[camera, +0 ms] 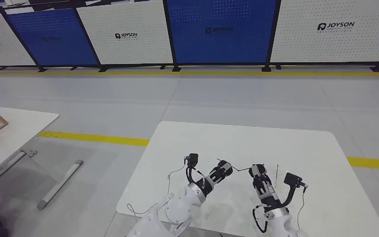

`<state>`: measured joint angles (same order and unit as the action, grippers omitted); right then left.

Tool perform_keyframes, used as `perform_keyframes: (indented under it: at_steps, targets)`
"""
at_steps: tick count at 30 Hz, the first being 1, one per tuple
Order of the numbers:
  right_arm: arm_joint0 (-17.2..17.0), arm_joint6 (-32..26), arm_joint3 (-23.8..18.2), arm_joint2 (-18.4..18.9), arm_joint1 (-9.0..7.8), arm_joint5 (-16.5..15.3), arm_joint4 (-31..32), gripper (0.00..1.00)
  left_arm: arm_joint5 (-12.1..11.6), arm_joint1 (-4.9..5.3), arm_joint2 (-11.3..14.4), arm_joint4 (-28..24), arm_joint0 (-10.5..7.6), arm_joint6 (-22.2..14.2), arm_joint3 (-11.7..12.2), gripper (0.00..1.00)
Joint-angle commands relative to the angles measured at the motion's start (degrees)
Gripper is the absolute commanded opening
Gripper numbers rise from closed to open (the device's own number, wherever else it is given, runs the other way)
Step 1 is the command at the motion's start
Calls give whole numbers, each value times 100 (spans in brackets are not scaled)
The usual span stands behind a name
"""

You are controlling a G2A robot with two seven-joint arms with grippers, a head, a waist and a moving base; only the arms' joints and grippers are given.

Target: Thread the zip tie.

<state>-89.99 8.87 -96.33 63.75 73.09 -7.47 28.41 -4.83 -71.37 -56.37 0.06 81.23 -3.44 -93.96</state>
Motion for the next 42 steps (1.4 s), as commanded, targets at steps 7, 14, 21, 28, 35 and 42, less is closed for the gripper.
perform_keyframes:
  at_steps: [7,14,21,28,35,42]
  targets:
    - [-26,27,19,-60,33,-92,58,0,0,0,0,0,0,0,0,0]
    - [-41,37,18,-26,39,-149,-5,0,0,0,0,0,0,0,0,0]
    - [-39,17,19,-24,41,-135,-10,0,0,0,0,0,0,0,0,0]
    - [-30,49,63,-46,73,-204,-65,0,-286,-43,22,-475,50,56,-18,0]
    - [-104,233,-5,7,98,-383,-193,0,-537,-71,-7,-890,90,27,9,0]
    - [-150,312,9,61,117,-476,-238,0,-531,-87,-3,-1019,98,-18,24,0]
